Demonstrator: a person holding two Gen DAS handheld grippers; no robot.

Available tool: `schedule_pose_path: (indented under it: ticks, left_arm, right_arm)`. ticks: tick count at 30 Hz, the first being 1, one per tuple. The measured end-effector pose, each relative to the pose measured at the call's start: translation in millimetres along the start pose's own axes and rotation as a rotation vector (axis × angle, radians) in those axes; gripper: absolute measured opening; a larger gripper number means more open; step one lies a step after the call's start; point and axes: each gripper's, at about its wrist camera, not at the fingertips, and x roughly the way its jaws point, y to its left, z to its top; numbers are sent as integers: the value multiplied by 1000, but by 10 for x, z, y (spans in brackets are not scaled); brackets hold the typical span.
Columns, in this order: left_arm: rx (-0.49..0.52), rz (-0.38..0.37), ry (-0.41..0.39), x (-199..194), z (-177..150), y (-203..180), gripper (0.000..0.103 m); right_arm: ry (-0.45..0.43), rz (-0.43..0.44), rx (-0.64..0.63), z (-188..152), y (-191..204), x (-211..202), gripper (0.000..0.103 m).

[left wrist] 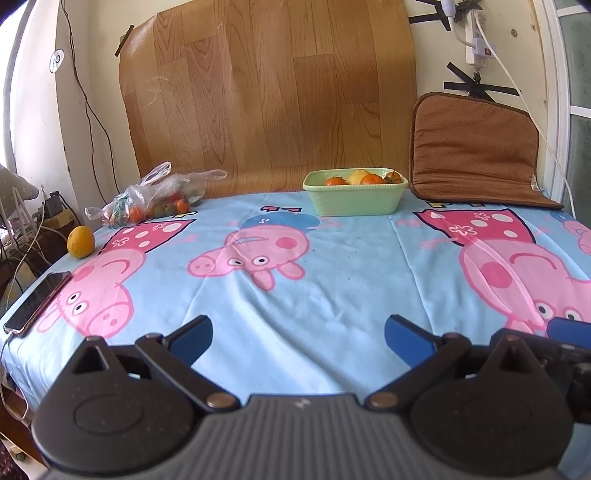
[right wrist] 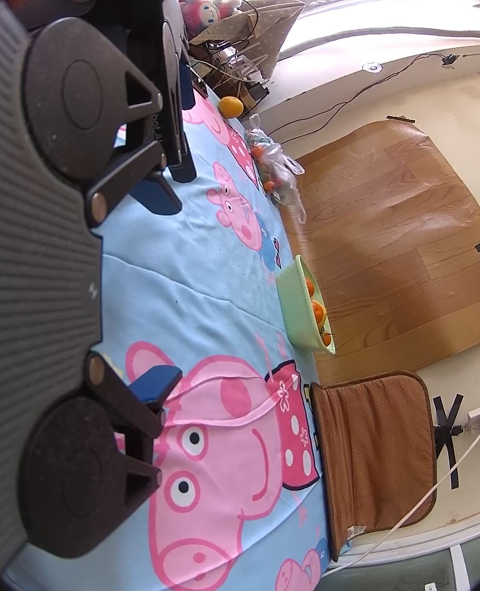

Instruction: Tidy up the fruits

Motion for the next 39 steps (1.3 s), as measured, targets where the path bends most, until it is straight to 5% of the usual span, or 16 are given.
schedule_pose_path:
  ticks: [39]
  left_arm:
    - [-10, -1, 11, 11, -20, 3, 103]
  right_arm:
    - [21, 2, 1, 1, -5, 50, 90]
